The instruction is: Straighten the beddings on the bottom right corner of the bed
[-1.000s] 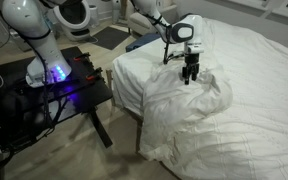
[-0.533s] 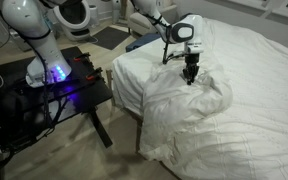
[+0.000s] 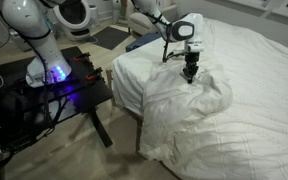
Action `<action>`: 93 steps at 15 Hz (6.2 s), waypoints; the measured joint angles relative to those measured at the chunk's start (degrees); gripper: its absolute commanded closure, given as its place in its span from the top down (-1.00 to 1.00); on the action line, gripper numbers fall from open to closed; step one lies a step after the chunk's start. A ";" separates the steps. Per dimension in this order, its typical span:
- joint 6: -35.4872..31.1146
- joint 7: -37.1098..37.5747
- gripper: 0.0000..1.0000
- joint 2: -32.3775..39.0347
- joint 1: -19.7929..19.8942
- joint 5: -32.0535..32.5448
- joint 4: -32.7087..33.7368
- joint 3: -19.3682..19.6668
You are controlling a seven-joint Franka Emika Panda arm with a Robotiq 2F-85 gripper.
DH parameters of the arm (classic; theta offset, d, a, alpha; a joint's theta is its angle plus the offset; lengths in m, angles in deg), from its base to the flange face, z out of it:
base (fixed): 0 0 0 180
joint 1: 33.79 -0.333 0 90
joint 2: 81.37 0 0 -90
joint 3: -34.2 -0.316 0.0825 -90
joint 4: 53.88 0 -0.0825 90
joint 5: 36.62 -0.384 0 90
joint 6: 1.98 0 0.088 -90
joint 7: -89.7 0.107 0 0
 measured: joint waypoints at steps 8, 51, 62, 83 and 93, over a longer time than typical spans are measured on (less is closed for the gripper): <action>7.50 -6.43 -0.99 -8.64 -3.50 -0.01 -6.69 -5.87; 8.89 -41.67 -0.45 -62.27 -17.28 -8.01 -67.51 -33.29; 3.19 -38.20 1.00 -67.65 -17.12 -8.14 -67.64 -34.31; -11.22 -57.53 1.00 -50.12 -6.09 -11.97 -53.94 -22.81; -5.19 -68.58 1.00 -45.79 -2.52 -9.15 -52.08 -21.15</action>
